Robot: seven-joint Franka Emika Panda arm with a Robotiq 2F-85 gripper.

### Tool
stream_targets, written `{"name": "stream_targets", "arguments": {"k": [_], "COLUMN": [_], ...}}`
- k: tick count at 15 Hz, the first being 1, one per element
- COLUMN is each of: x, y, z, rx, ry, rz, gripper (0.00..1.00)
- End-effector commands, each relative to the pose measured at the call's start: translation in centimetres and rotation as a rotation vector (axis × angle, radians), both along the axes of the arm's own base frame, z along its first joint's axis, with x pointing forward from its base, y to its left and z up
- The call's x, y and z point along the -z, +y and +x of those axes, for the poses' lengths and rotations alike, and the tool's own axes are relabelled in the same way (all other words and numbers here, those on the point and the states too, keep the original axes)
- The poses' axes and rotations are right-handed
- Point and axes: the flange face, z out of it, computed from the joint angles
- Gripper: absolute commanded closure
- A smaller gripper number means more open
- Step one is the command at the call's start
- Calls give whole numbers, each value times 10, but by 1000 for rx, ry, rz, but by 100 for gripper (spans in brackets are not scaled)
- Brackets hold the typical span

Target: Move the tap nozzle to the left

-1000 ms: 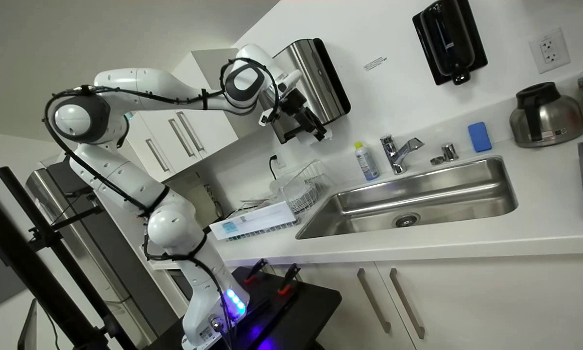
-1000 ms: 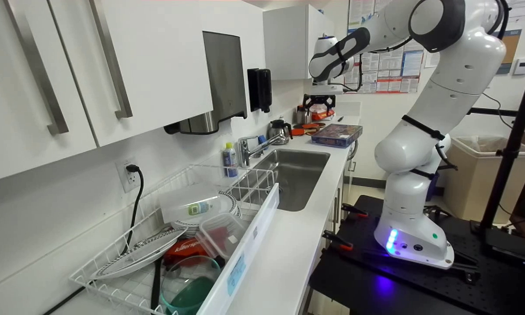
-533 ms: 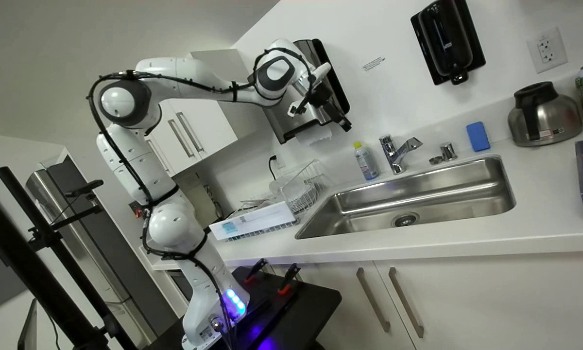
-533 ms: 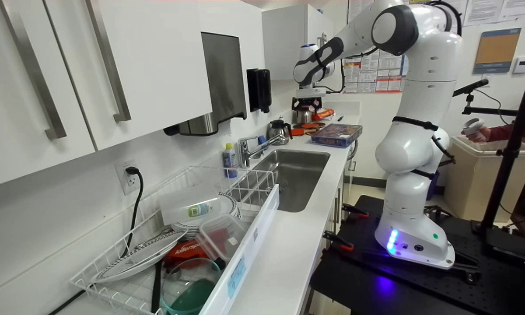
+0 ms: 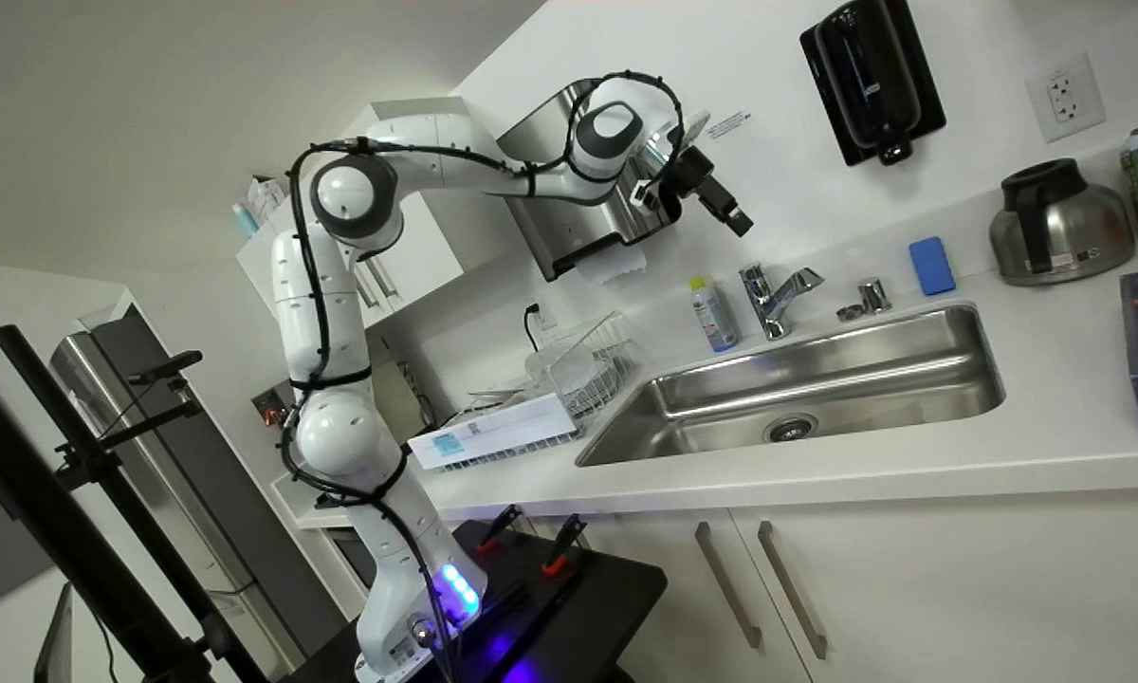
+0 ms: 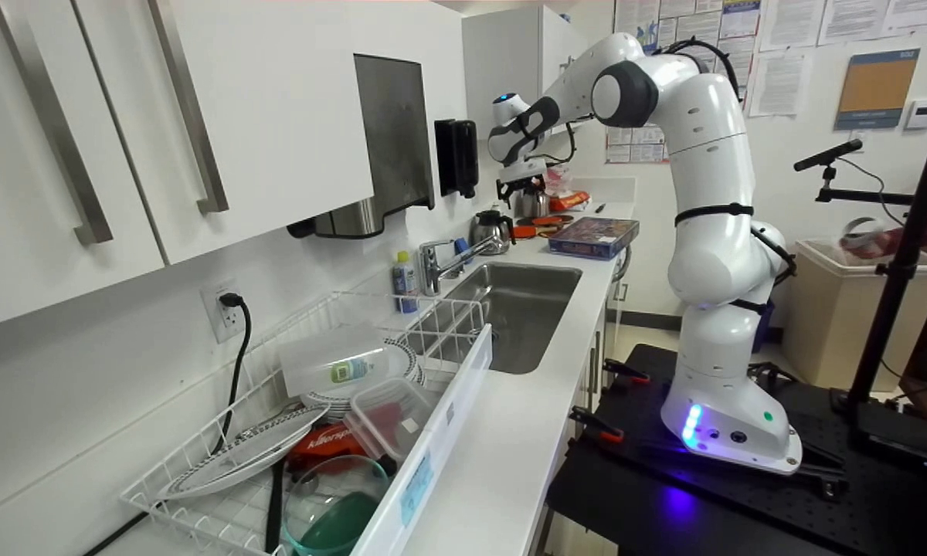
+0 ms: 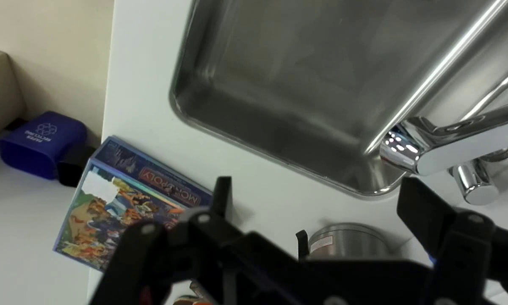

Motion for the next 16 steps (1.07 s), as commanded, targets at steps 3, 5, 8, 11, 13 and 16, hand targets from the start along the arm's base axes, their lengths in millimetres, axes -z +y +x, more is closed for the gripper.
{"name": "stream_targets", "arguments": {"k": [3,5,8,11,13,16], "x": [2,1,5,17,30,50], "y": [-9,-10,-12,-17,-19,-22], "z": [21,23,48,70,85,104], "rx": [3,4,-7,-47,-61,-84], "ry": [10,10,-39,-52,-51,-56], "rz": [-27,-30,-53,-62,-51,-51], "gripper": [0,0,0,0,0,26]}}
